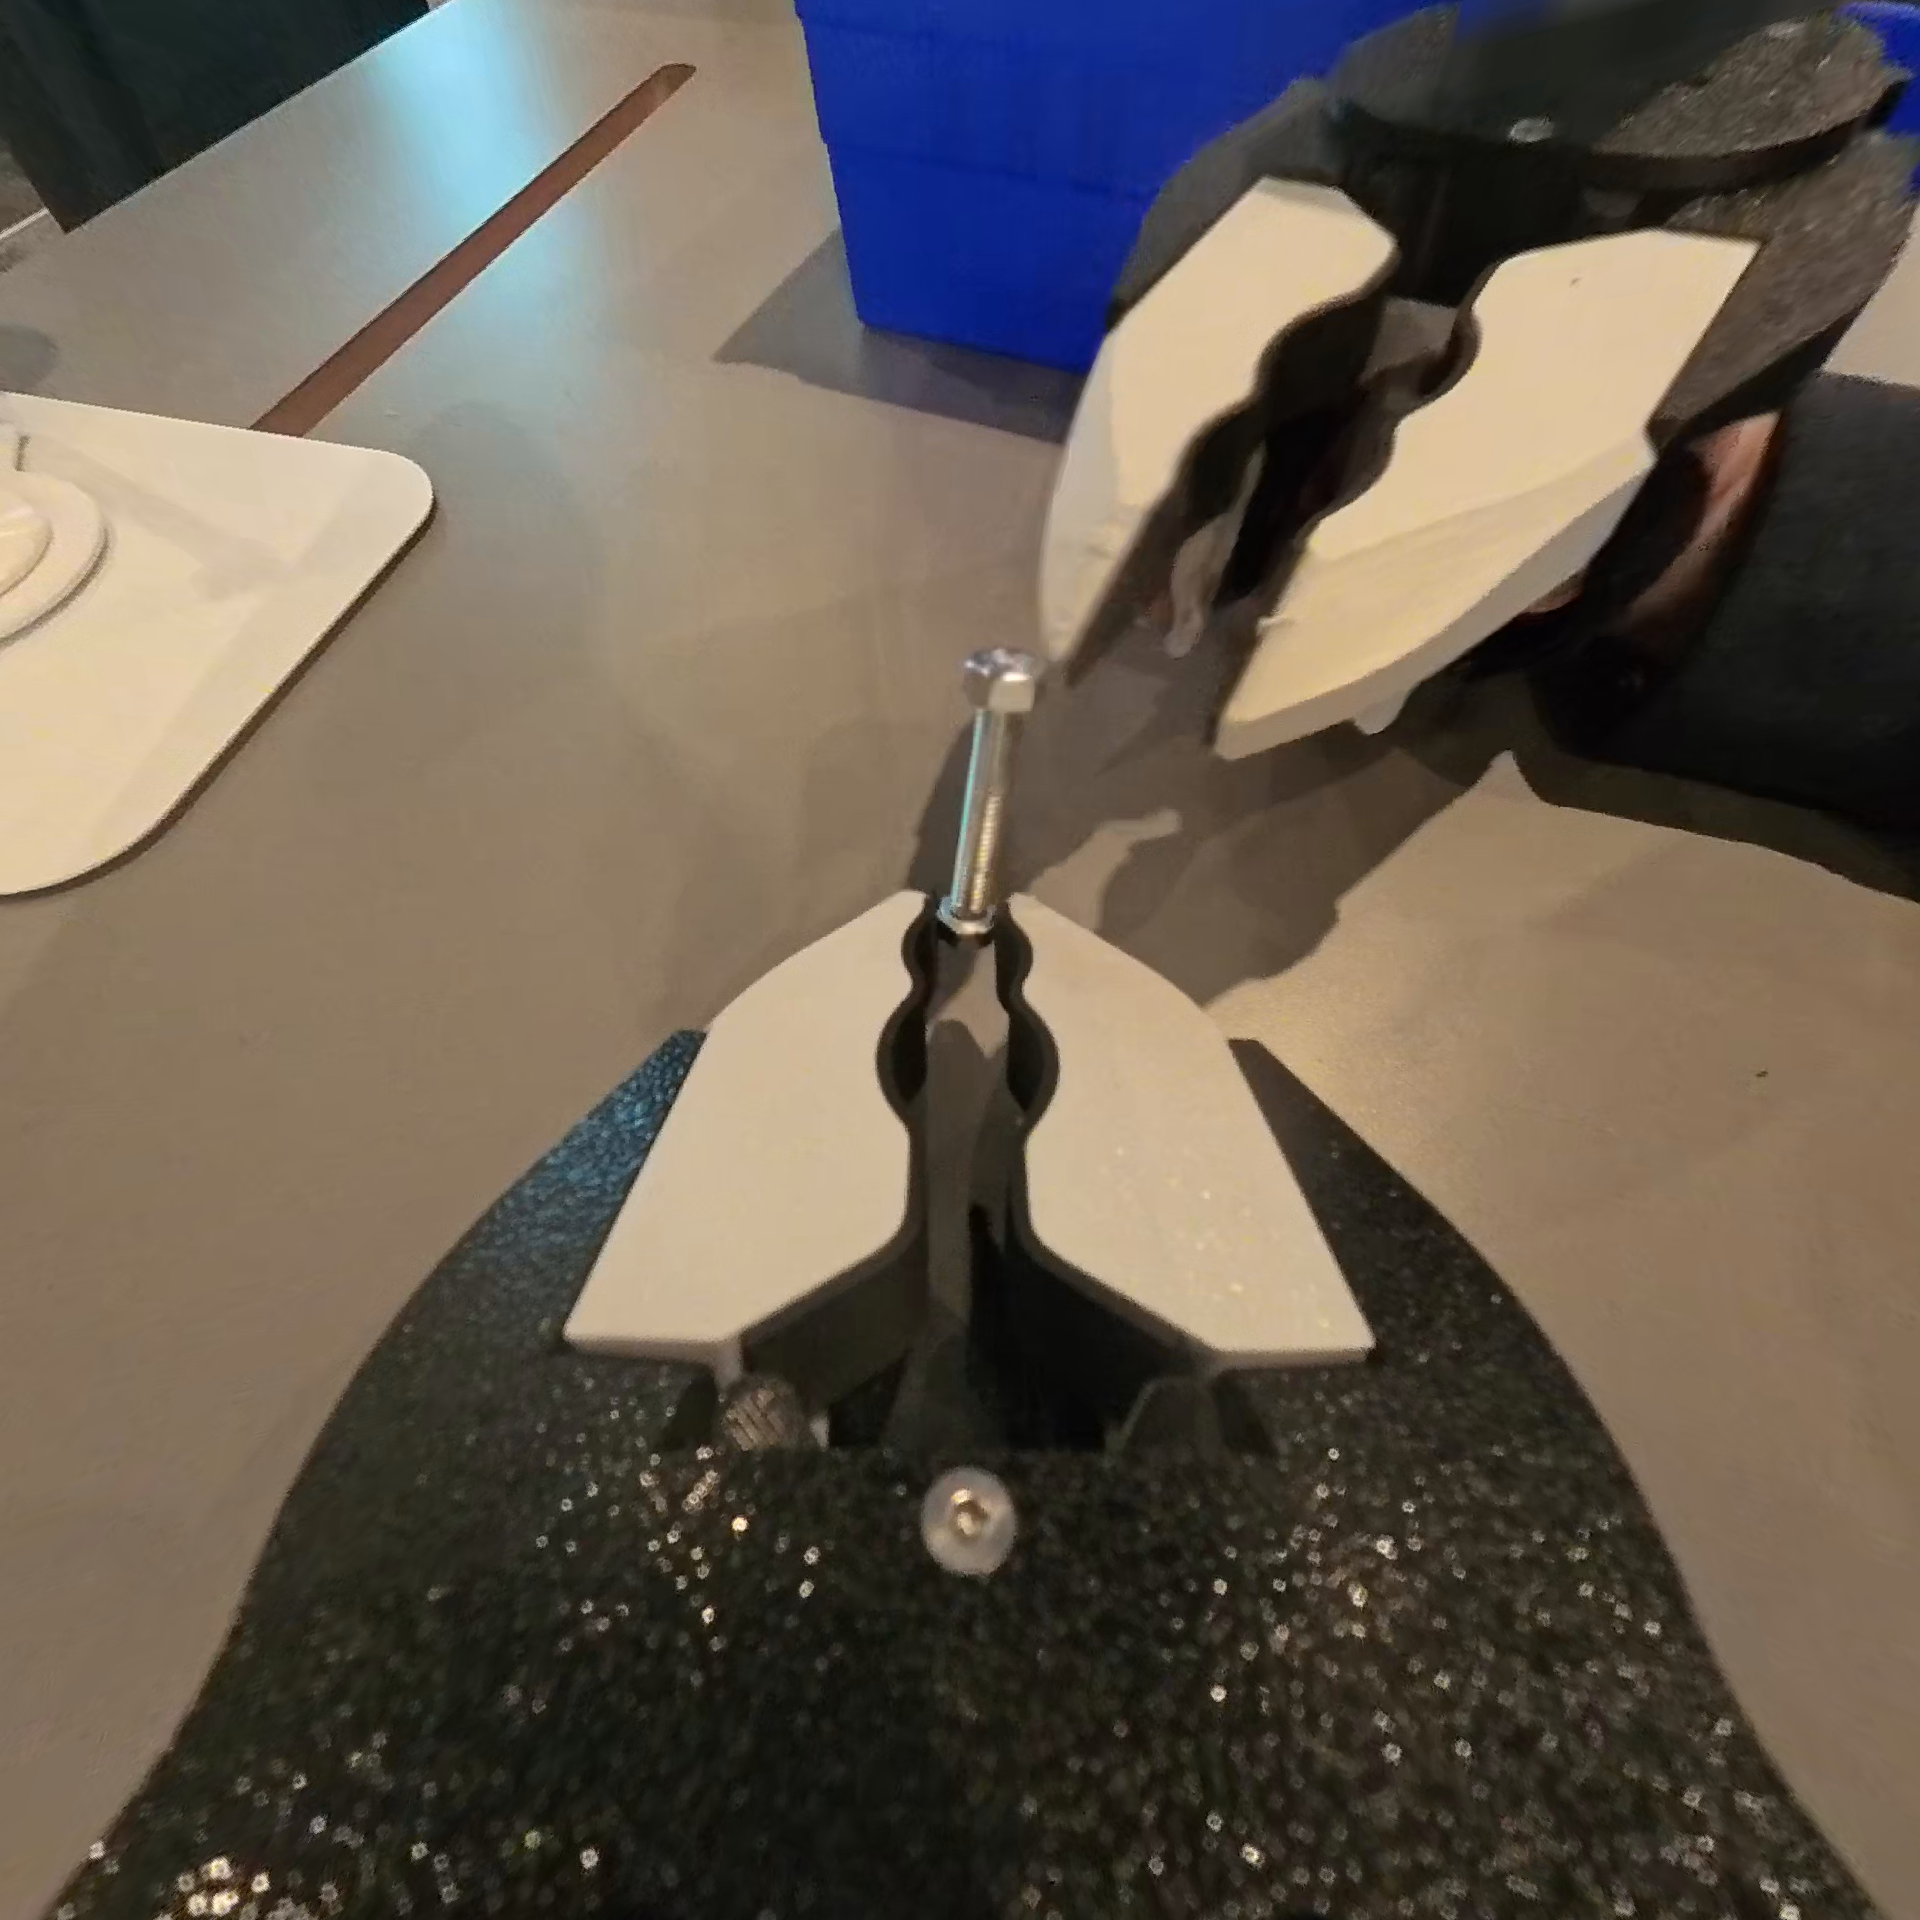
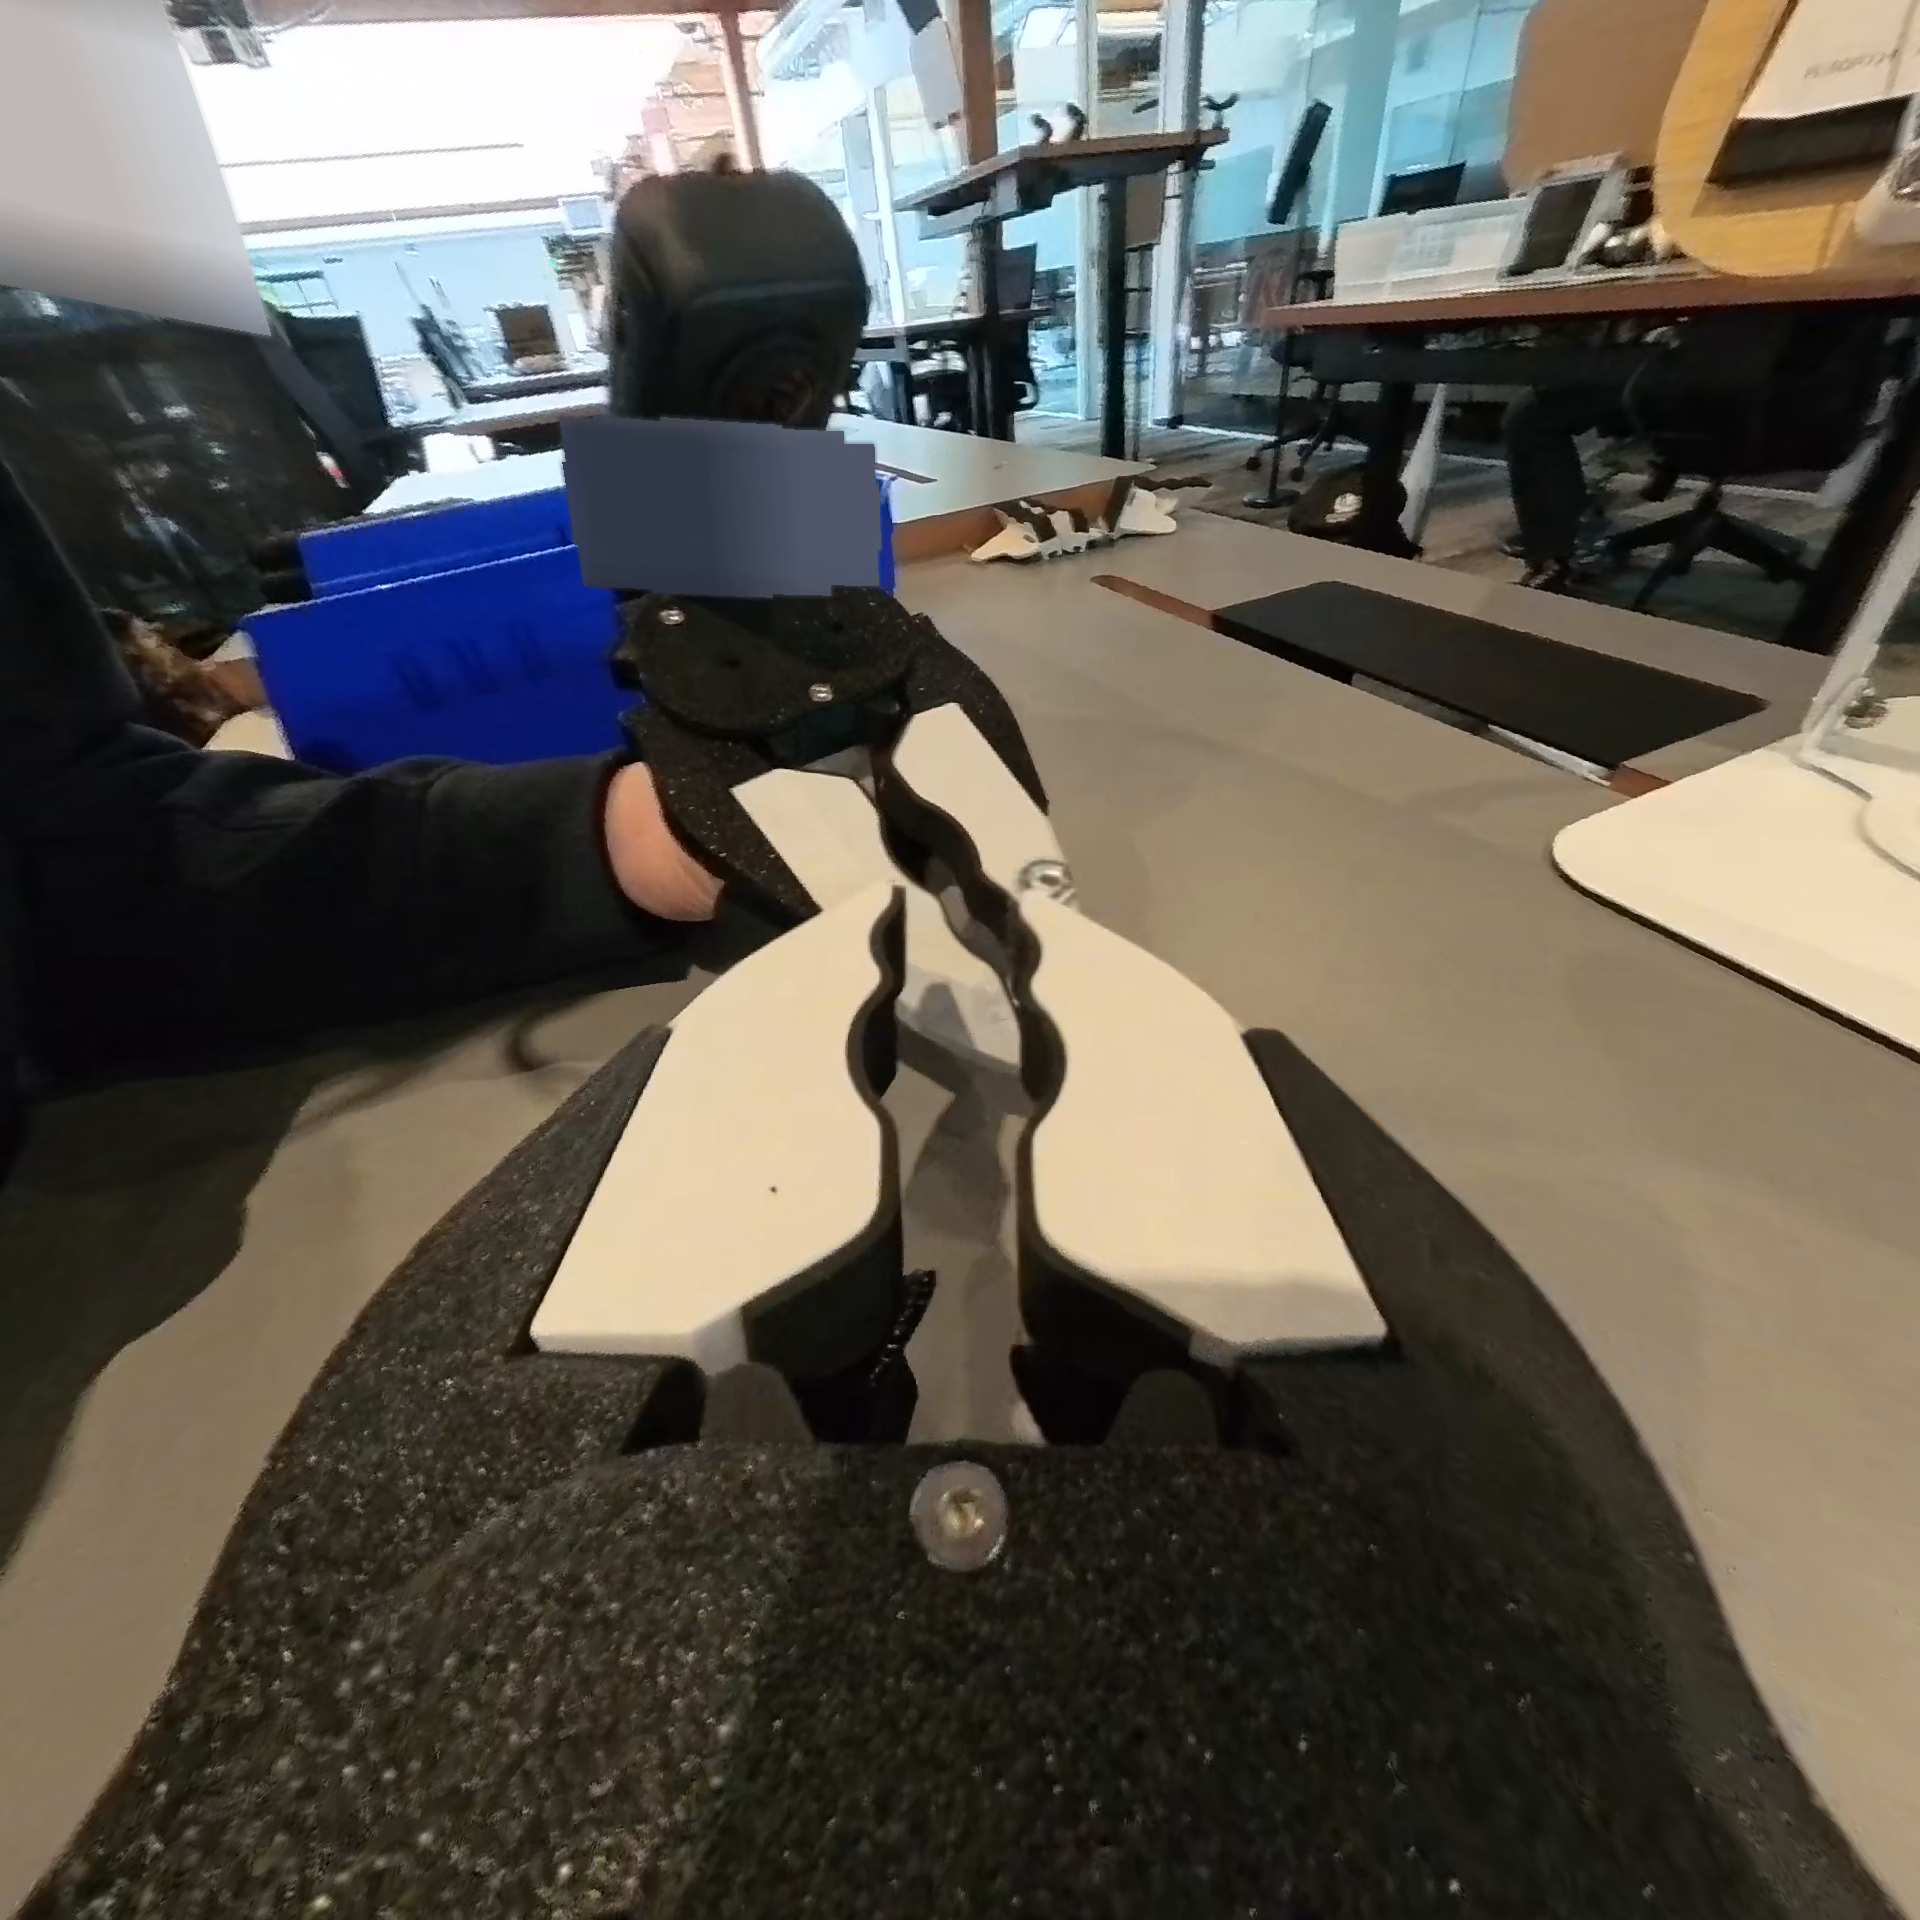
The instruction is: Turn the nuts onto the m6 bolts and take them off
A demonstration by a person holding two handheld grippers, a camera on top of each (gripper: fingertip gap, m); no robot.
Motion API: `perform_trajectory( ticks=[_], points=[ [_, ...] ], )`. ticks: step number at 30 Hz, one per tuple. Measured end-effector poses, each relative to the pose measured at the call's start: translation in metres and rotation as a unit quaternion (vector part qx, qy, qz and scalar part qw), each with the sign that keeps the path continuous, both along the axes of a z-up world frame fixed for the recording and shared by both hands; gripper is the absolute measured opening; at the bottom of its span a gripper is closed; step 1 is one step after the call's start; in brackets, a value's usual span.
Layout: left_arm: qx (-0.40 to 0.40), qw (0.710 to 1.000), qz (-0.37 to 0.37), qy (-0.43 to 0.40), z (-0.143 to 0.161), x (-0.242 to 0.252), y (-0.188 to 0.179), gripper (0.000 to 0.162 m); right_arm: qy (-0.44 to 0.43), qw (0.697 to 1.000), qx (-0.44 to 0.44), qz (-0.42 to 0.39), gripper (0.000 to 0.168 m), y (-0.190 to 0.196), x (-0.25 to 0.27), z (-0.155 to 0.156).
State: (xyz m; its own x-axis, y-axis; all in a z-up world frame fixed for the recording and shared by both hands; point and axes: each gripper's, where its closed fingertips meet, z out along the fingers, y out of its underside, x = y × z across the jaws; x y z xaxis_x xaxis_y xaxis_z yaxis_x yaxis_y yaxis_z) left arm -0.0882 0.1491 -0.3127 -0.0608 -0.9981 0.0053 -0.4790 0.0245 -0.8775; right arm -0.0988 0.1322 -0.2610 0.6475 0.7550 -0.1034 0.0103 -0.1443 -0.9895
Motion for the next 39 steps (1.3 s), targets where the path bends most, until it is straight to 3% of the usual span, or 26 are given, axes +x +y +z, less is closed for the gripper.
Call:
perform_trajectory(
  ticks=[3,9,12,17,24,29,35,39],
  points=[
    [-0.001,1.0,0.0,0.0,0.0,0.0,0.0,0.01,0.015,1.0,-0.005,0.014,0.014,-0.003,0.001,0.002],
    [0.0,1.0,-0.002,0.002,-0.001,0.0,-0.001,0.01,0.002,1.0,0.004,-0.03,0.031,0.006,0.005,0.001],
    [0.001,1.0,-0.002,0.003,-0.001,0.0,-0.001,0.01,-0.006,1.0,0.006,-0.027,0.031,0.006,0.003,0.0],
    [-0.002,1.0,-0.002,0.001,0.0,0.0,0.0,0.01,0.016,1.0,-0.004,0.011,0.015,-0.003,0.001,0.002],
    [0.0,1.0,-0.003,0.003,-0.001,0.0,-0.001,0.01,-0.005,1.0,0.001,-0.031,0.031,0.007,0.004,-0.001],
    [-0.002,1.0,-0.002,0.001,0.0,0.0,0.0,0.01,0.018,0.999,-0.014,0.03,0.014,-0.007,-0.003,0.001],
    [0.0,1.0,-0.003,0.003,-0.001,0.0,-0.001,0.01,0.013,1.0,-0.011,-0.013,0.031,0.003,0.004,0.0],
    [-0.001,1.0,-0.004,0.003,-0.001,0.0,-0.001,0.01,0.0,1.0,-0.008,-0.031,0.035,0.007,0.004,-0.001]
  ],
)
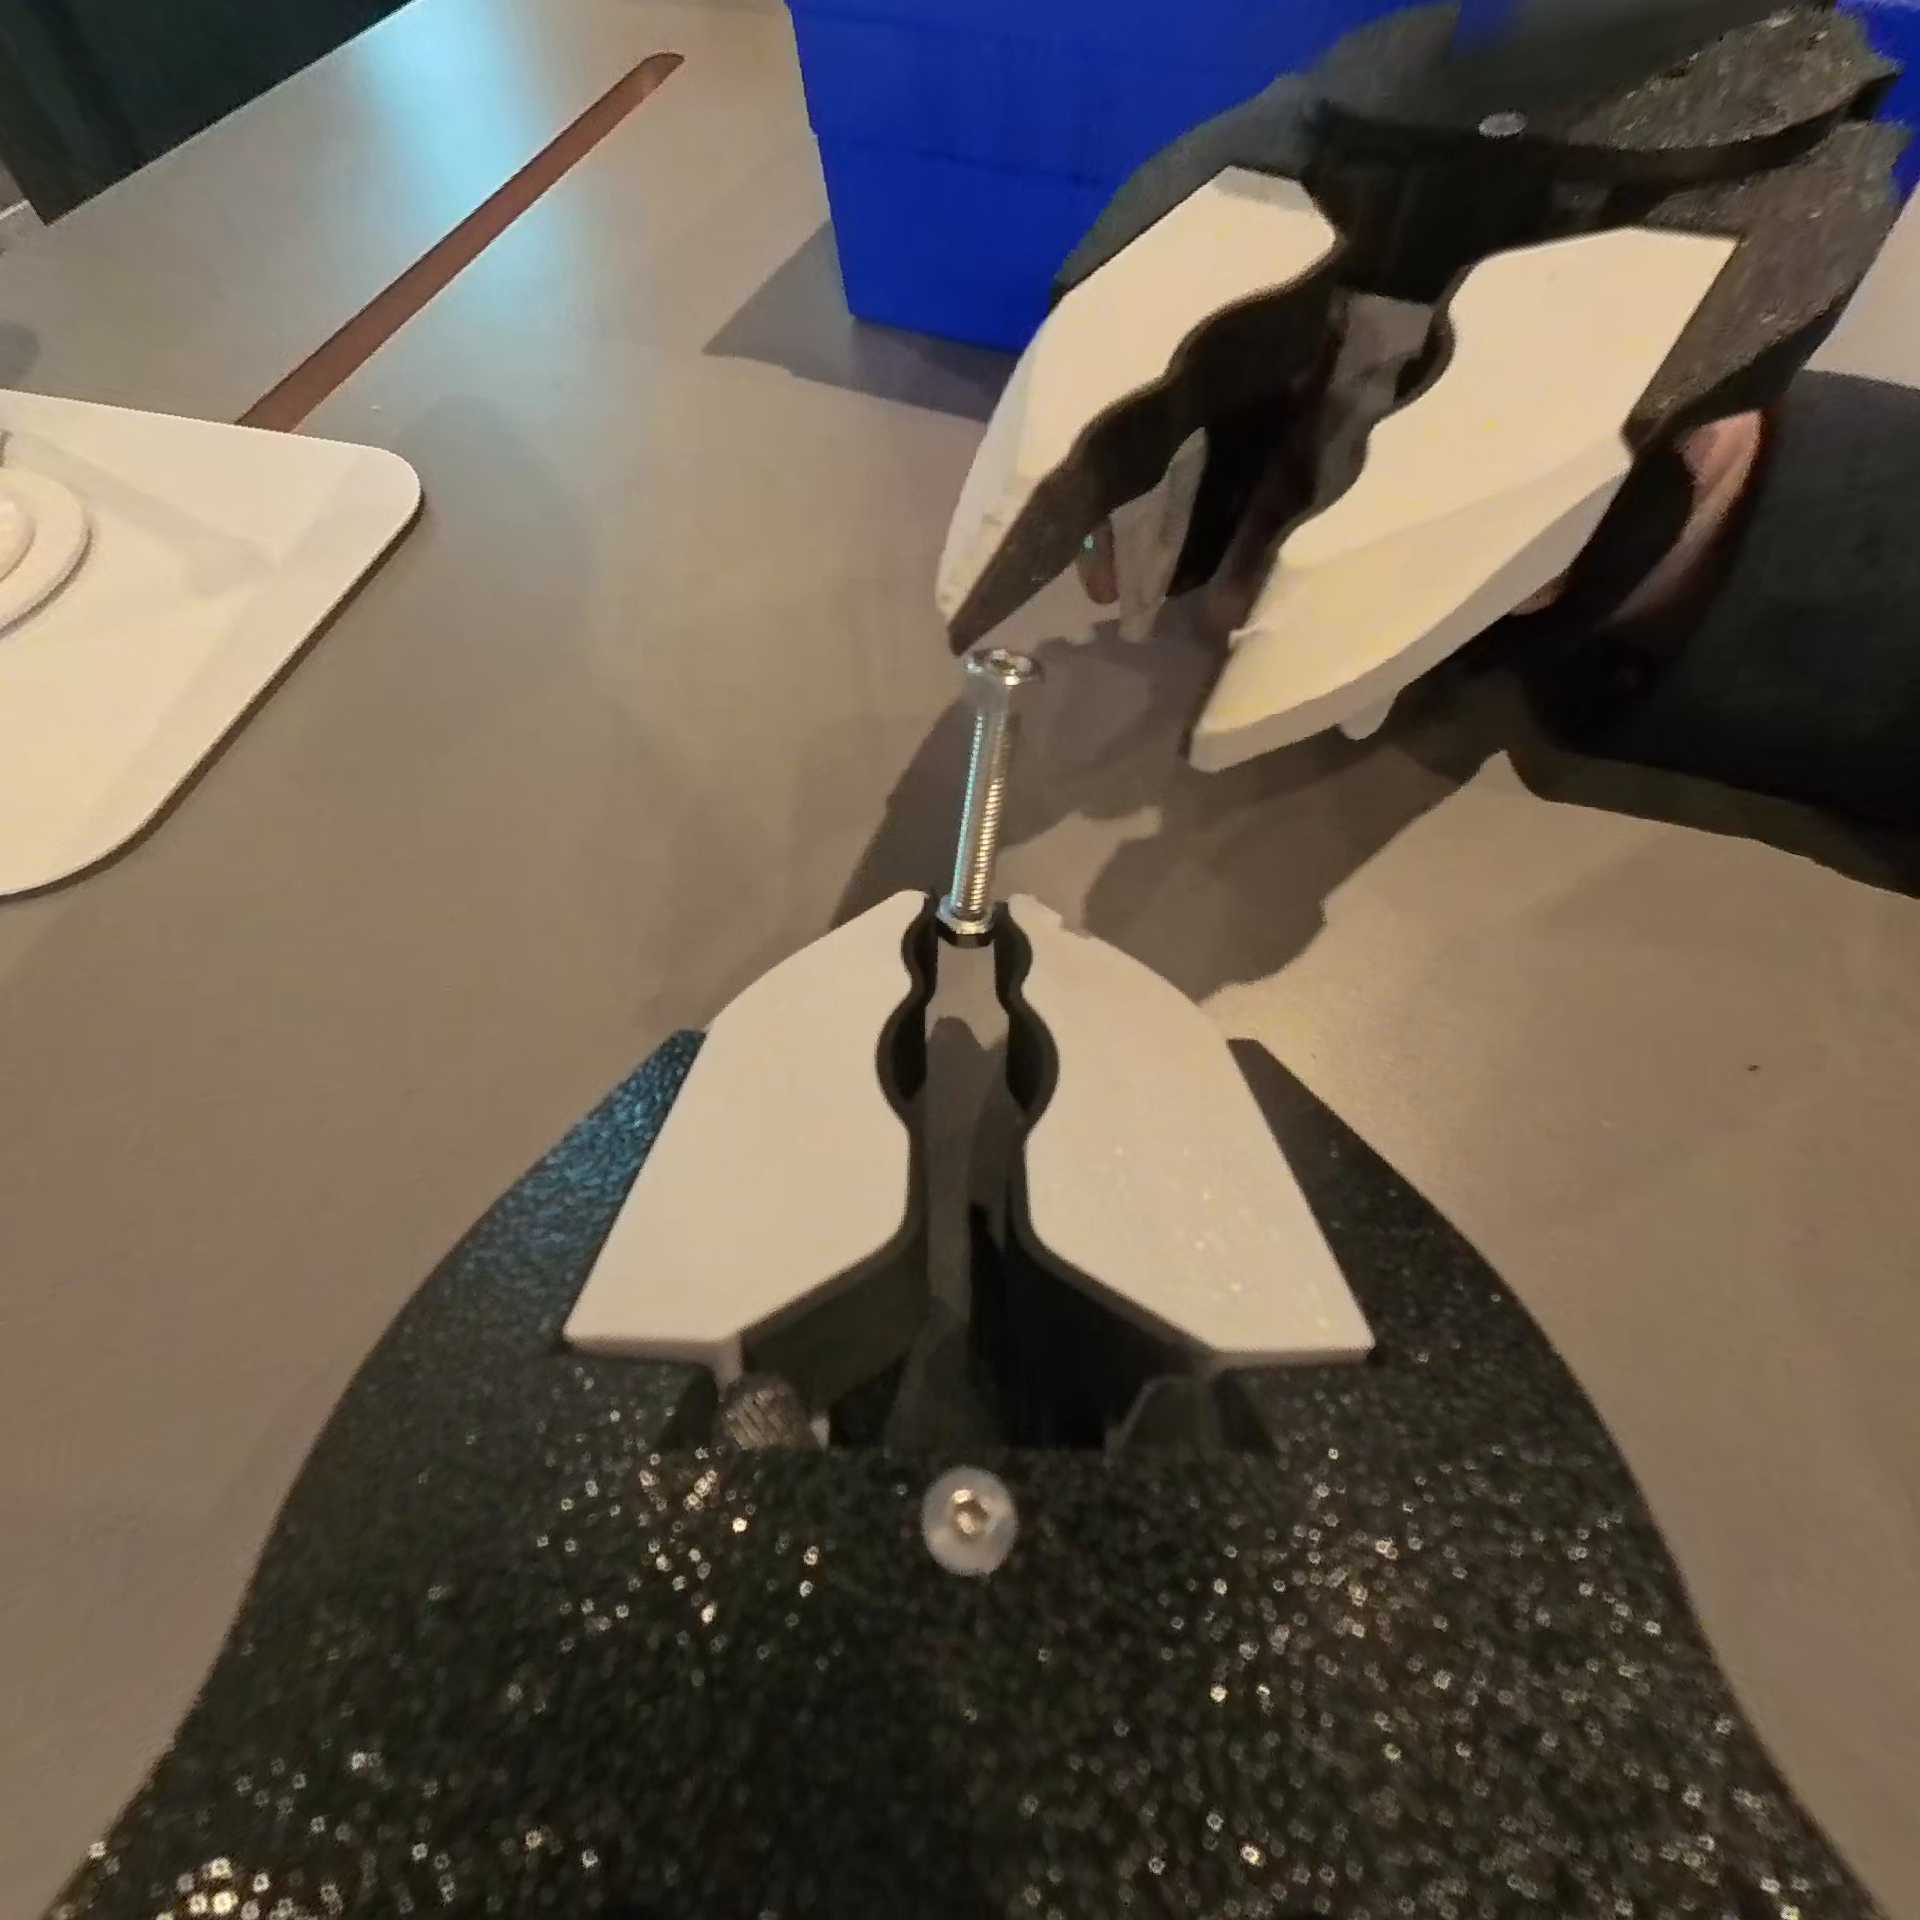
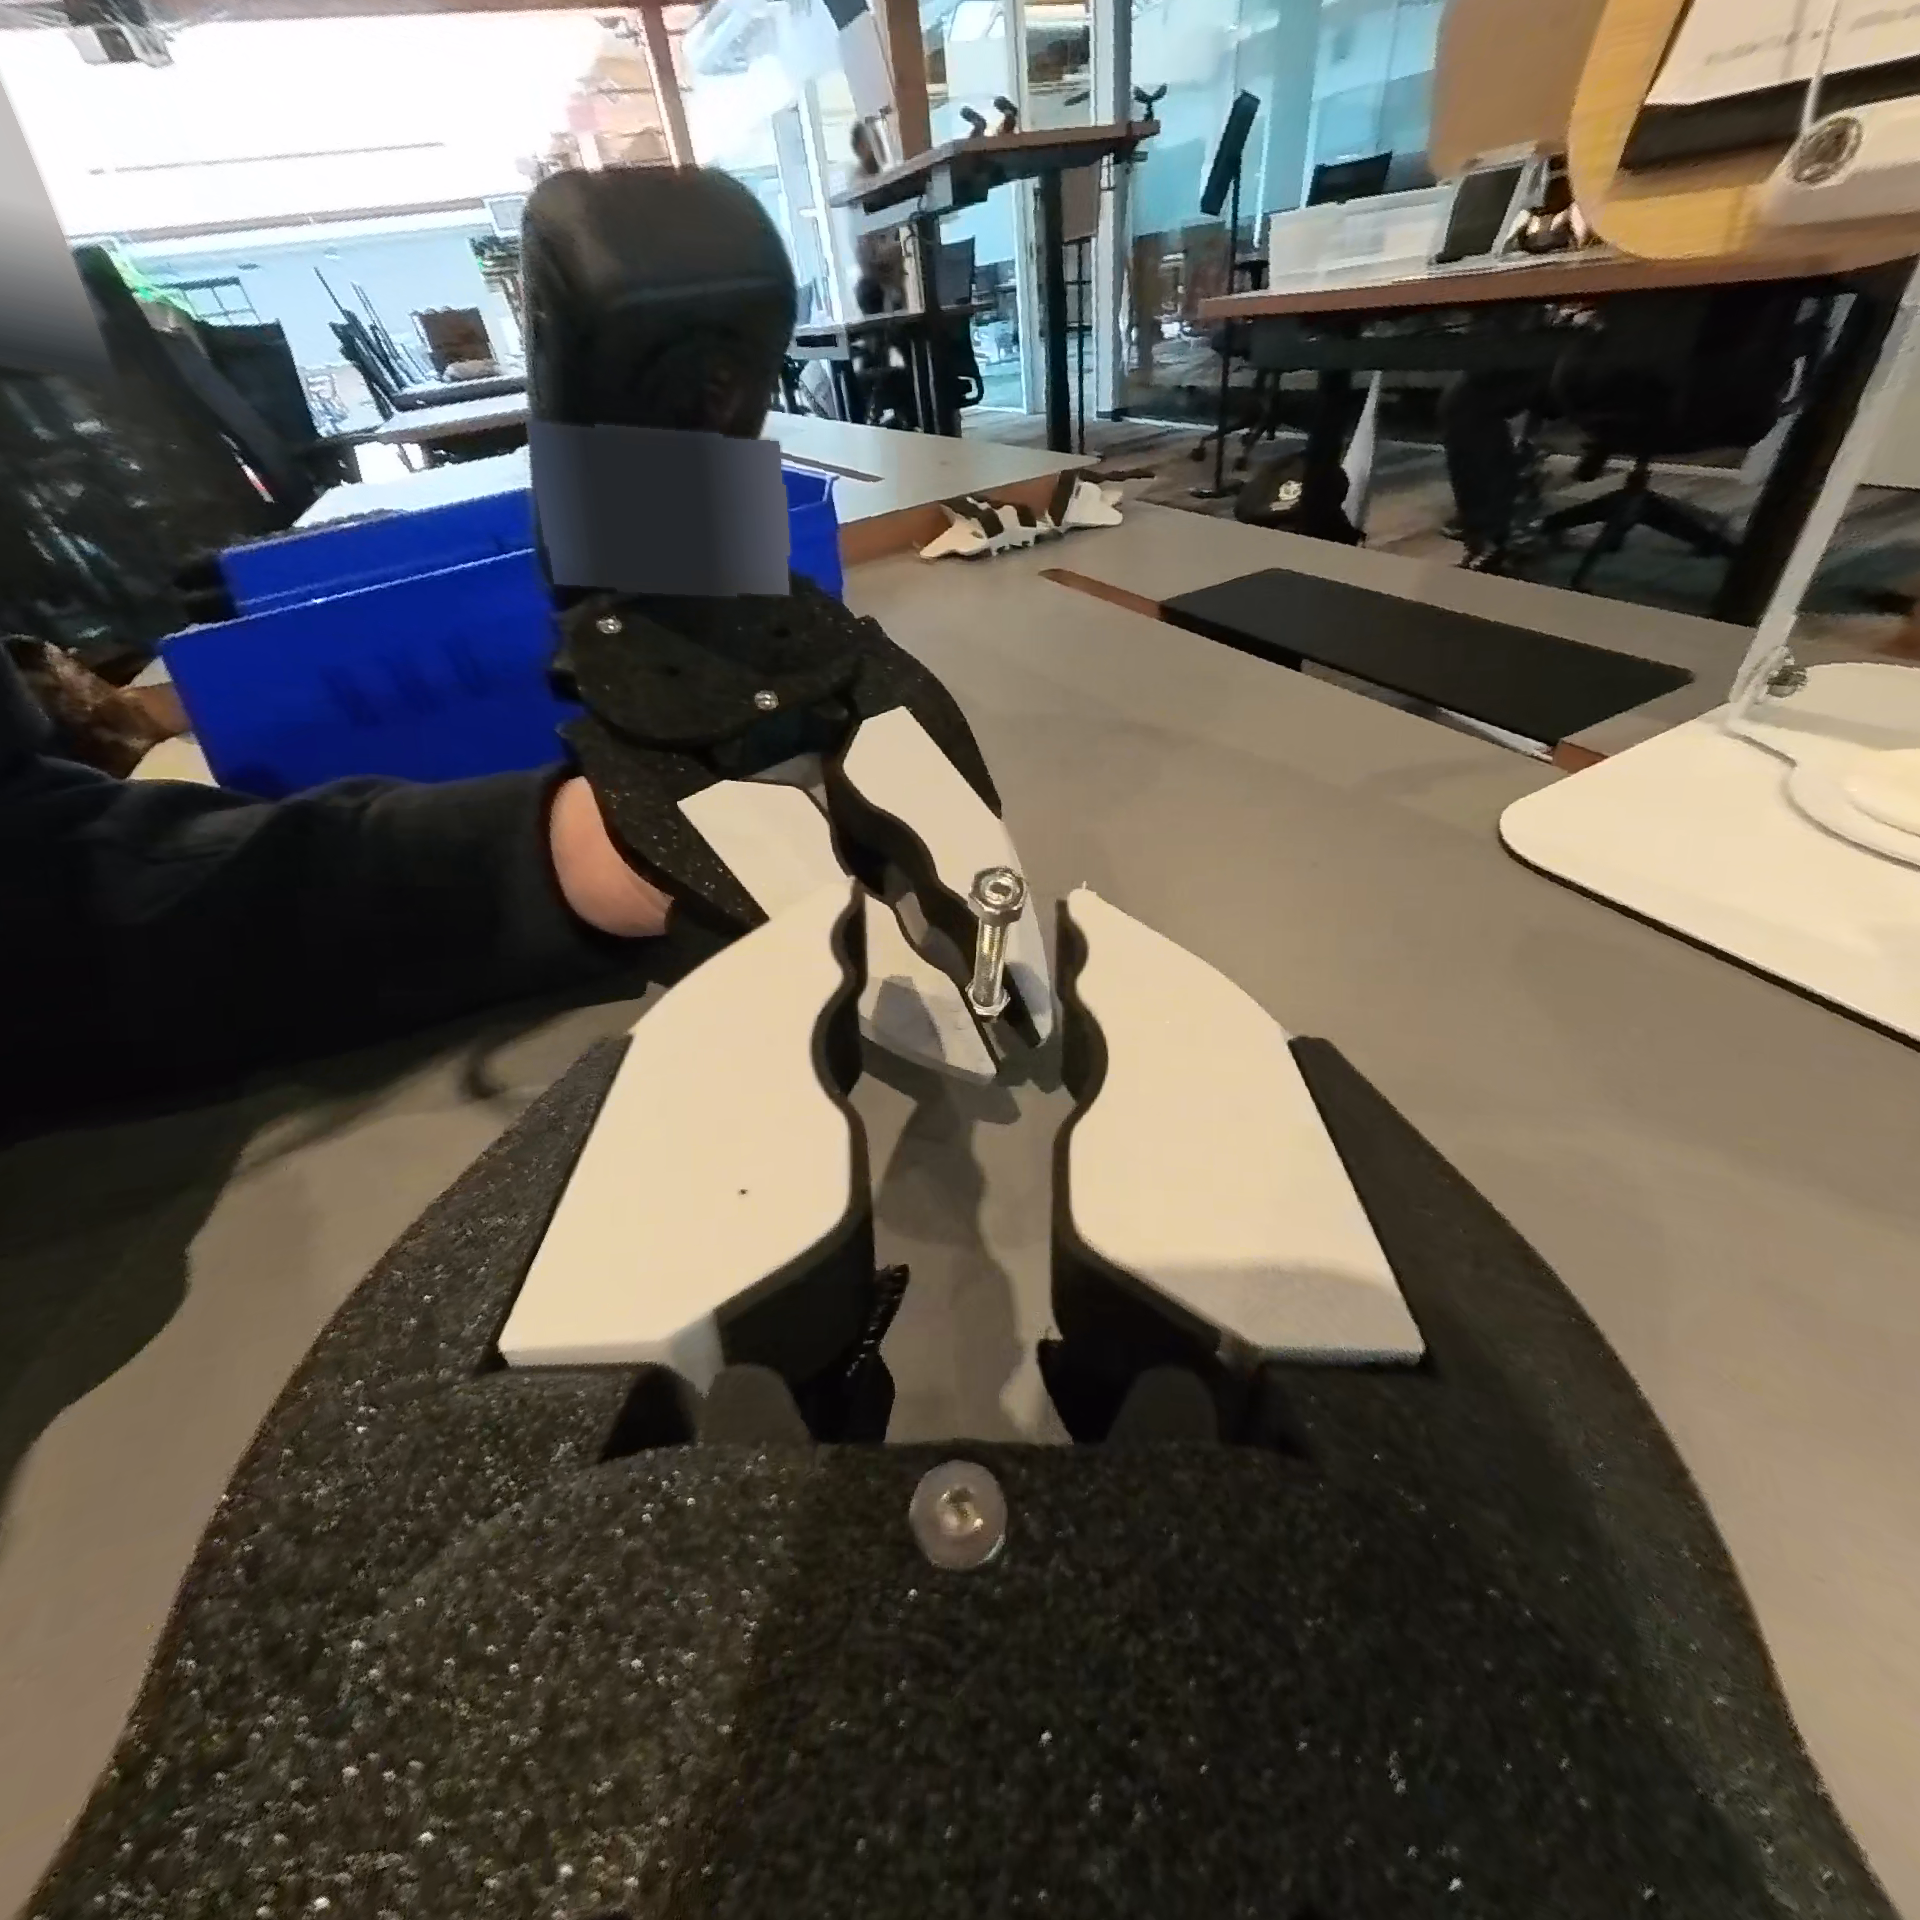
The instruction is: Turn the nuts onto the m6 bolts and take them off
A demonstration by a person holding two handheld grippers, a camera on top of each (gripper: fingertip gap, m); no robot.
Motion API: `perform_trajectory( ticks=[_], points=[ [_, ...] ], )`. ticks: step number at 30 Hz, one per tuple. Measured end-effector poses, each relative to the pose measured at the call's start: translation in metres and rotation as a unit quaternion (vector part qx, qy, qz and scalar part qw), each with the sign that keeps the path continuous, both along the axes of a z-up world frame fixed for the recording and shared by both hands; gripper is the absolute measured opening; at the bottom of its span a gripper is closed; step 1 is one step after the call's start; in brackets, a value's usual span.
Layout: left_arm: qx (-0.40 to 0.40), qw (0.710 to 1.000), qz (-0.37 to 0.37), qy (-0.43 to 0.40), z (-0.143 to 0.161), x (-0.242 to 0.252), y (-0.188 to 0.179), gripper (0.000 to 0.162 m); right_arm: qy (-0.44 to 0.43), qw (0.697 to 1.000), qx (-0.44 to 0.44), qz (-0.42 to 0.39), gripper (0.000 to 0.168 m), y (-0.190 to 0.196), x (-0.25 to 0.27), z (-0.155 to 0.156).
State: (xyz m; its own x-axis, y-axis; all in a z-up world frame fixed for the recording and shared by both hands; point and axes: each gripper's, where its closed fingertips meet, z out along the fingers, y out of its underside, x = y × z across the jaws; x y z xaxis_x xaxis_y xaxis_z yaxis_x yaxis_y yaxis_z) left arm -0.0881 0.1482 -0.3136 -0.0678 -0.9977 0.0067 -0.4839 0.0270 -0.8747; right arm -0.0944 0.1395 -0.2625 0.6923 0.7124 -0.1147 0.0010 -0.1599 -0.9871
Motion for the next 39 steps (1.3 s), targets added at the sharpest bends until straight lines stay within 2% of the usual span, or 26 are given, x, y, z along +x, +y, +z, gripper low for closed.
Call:
perform_trajectory(
  ticks=[2,4,5,14,18,23,29,39],
  points=[
    [0.0,1.0,0.0,0.0,0.0,0.0,0.0,0.01,0.002,1.0,0.0,0.01,0.031,-0.002,-0.002,0.0],
    [0.0,1.0,0.001,0.0,0.0,0.0,0.0,0.01,0.008,0.999,-0.002,0.044,0.013,-0.01,-0.006,0.001],
    [0.0,1.0,0.001,0.0,0.0,0.0,0.0,0.01,0.012,0.999,-0.004,0.053,0.01,-0.012,-0.007,0.002],
    [0.003,1.0,0.002,0.003,-0.001,0.0,0.0,0.01,-0.029,0.999,0.028,-0.014,0.027,0.0,0.002,0.001],
    [0.001,1.0,0.002,-0.001,0.0,0.0,0.001,0.01,-0.027,0.999,0.027,-0.007,0.025,-0.001,0.001,0.001],
    [0.0,1.0,0.004,-0.007,0.002,0.0,0.001,0.01,-0.024,0.999,0.022,0.019,0.006,-0.008,-0.001,0.0],
    [0.002,1.0,-0.002,0.0,0.0,0.0,-0.001,0.01,-0.047,0.998,0.041,-0.019,0.024,0.0,0.002,0.0],
    [0.003,1.0,-0.004,0.002,-0.001,0.0,-0.001,0.01,-0.048,0.998,0.035,-0.012,0.021,-0.001,0.0,-0.001]
  ],
)
